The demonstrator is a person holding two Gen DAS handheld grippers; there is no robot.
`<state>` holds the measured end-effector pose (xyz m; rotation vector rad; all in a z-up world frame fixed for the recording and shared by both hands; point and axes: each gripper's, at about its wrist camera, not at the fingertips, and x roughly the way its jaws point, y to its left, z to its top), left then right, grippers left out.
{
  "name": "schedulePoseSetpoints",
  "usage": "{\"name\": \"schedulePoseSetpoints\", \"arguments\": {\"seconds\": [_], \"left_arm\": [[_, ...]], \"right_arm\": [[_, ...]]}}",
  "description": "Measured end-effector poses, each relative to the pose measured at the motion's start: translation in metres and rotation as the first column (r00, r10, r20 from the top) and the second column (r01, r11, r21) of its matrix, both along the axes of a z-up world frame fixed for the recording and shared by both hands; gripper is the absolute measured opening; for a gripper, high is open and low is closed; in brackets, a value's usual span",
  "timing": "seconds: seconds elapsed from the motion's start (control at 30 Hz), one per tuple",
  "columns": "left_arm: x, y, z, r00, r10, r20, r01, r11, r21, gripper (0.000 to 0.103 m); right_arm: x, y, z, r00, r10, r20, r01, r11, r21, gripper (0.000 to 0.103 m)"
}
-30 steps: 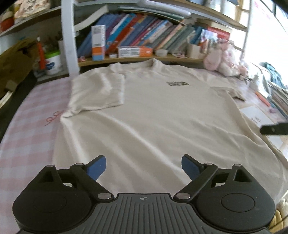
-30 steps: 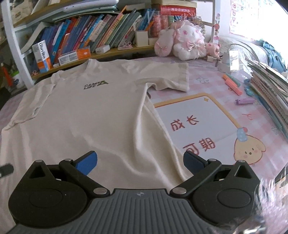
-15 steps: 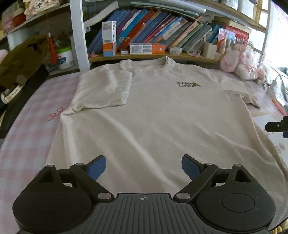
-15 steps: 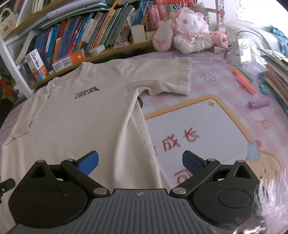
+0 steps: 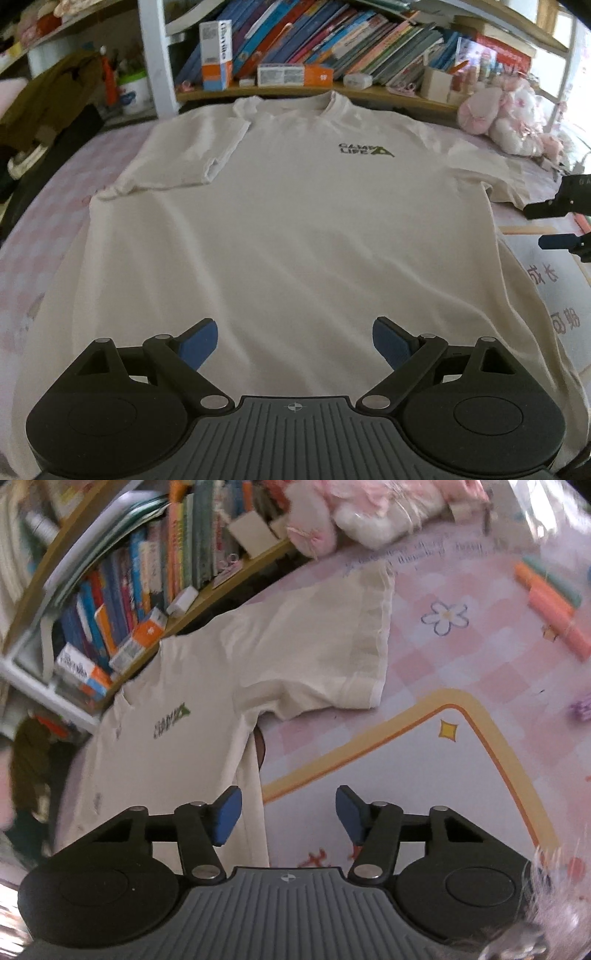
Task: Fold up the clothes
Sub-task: 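Grasp the sleeve nearest the right gripper with the right gripper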
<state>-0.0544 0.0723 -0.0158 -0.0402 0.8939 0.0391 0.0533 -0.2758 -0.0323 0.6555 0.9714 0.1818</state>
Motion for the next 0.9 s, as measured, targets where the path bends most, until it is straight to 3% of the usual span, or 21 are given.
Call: {"name": "schedulePoseSetpoints", "arguments": {"seconds": [0.13, 0.33, 0.5, 0.77, 0.83, 0.87, 0.9], "left_arm": [[-0.001, -0.007, -0.005, 0.998, 0.044, -0.034, -0.043, 0.999, 0.007, 0.093], [0.002, -0.016, -0.013, 0.994, 0.078, -0.073, -0.075, 0.997, 0.034, 0.093], [0.003, -0.019, -0.017, 0.992, 0.090, -0.090, -0.085, 0.994, 0.061, 0.093], [0.001, -0.016, -0.021, 0.989, 0.123, -0.084, -0.119, 0.991, 0.058, 0.100], [0.000, -0.015, -0.022, 0.988, 0.130, -0.080, -0.126, 0.991, 0.055, 0.102], [0.000, -0.015, -0.023, 0.988, 0.134, -0.079, -0.130, 0.990, 0.051, 0.102], [-0.001, -0.014, -0.023, 0.987, 0.138, -0.078, -0.135, 0.990, 0.047, 0.102]], "right_arm": [[0.017, -0.022, -0.012, 0.996, -0.050, -0.068, 0.059, 0.989, 0.135, 0.051], [0.037, -0.043, -0.028, 0.977, -0.135, -0.165, 0.177, 0.946, 0.272, 0.036], [0.046, -0.054, -0.035, 0.962, -0.192, -0.193, 0.246, 0.916, 0.316, 0.029], [0.059, -0.063, -0.040, 0.950, -0.262, -0.172, 0.307, 0.886, 0.346, 0.029], [0.061, -0.064, -0.042, 0.946, -0.277, -0.168, 0.321, 0.878, 0.356, 0.022], [0.062, -0.064, -0.042, 0.947, -0.278, -0.162, 0.319, 0.879, 0.355, 0.010], [0.063, -0.065, -0.041, 0.948, -0.279, -0.156, 0.317, 0.880, 0.354, 0.009]]}}
